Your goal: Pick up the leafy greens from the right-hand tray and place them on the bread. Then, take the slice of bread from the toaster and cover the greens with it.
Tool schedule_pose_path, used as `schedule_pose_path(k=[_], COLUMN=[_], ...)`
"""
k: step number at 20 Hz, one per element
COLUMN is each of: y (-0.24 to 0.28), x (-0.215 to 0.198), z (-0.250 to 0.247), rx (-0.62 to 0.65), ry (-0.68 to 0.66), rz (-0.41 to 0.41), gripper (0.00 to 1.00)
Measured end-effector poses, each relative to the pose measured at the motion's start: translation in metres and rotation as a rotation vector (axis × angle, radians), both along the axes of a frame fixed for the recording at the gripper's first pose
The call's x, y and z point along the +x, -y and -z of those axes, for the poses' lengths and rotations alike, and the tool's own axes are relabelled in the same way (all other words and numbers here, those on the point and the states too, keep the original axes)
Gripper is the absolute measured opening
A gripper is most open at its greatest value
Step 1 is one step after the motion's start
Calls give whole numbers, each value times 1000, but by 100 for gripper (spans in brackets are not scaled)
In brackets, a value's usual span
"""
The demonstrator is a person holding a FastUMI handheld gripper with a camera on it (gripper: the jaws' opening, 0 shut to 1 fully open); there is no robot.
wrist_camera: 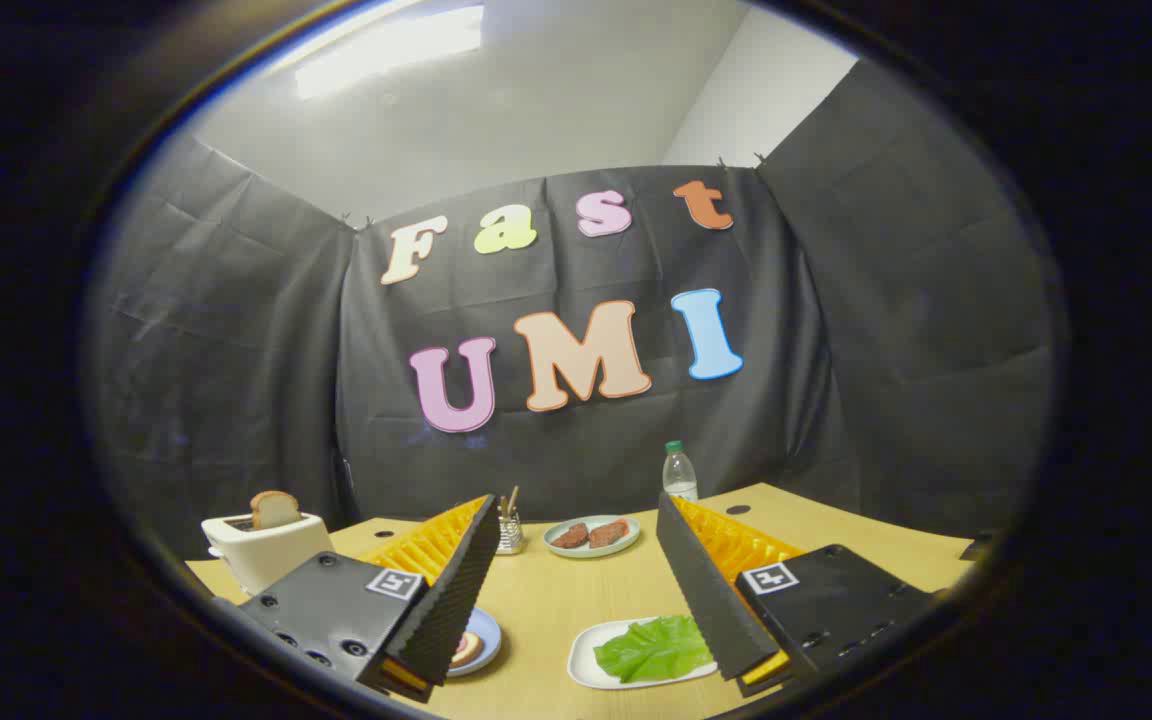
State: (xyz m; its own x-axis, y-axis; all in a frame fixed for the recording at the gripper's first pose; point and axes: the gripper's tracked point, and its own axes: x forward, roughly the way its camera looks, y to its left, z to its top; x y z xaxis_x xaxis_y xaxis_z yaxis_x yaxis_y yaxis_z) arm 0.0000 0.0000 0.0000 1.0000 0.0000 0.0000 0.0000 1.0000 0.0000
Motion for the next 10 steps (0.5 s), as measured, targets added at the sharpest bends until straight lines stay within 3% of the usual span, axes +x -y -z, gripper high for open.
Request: schedule_pose_path(k=[10], y=[-3], x=[-3], z=[3], rx=[-16], ry=[-6], rz=[0], gripper=[100])
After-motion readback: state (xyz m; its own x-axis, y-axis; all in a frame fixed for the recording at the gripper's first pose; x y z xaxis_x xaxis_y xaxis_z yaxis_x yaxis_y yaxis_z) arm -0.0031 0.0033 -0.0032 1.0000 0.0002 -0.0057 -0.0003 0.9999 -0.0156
